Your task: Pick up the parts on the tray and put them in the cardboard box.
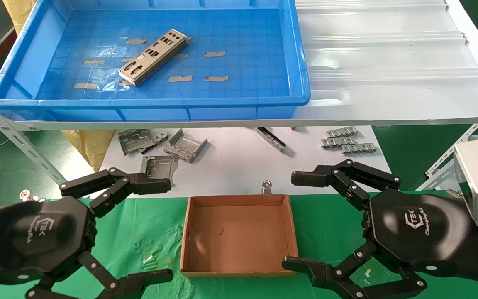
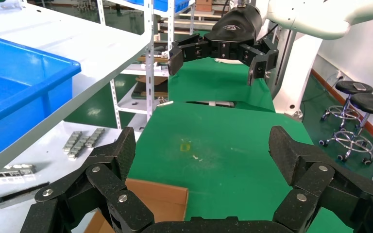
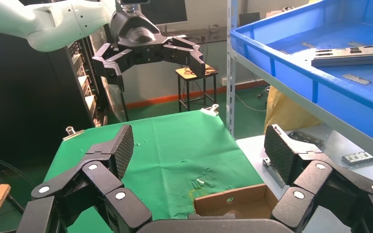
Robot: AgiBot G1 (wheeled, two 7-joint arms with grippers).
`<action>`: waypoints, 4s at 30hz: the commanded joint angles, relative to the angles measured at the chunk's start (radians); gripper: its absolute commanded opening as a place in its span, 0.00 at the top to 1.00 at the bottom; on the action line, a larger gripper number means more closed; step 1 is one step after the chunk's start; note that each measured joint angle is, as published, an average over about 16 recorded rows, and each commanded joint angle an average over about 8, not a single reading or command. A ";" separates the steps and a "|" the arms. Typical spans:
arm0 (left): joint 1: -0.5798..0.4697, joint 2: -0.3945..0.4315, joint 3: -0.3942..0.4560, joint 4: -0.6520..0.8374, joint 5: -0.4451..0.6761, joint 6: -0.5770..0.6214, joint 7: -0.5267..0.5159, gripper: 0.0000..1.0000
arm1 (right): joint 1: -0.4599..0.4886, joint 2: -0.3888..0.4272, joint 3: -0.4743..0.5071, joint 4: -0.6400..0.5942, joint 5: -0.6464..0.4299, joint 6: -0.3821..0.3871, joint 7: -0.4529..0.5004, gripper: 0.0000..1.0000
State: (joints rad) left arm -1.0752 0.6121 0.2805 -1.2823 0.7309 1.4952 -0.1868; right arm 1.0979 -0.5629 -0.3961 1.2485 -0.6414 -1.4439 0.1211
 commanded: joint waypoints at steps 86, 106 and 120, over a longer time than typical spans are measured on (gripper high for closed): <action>-0.874 0.482 0.251 1.027 0.604 -0.374 0.114 0.00 | 0.000 0.000 0.000 0.000 0.000 0.000 0.000 1.00; -0.960 0.553 0.301 1.236 0.681 -0.402 0.181 1.00 | 0.000 0.000 0.000 0.000 0.000 0.000 0.000 0.00; -0.955 0.563 0.288 1.267 0.663 -0.410 0.204 1.00 | 0.000 0.000 0.000 0.000 0.000 0.000 0.000 0.00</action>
State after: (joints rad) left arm -2.0298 1.1760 0.5694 -0.0155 1.3946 1.0852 0.0169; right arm 1.0980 -0.5629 -0.3963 1.2484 -0.6413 -1.4439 0.1210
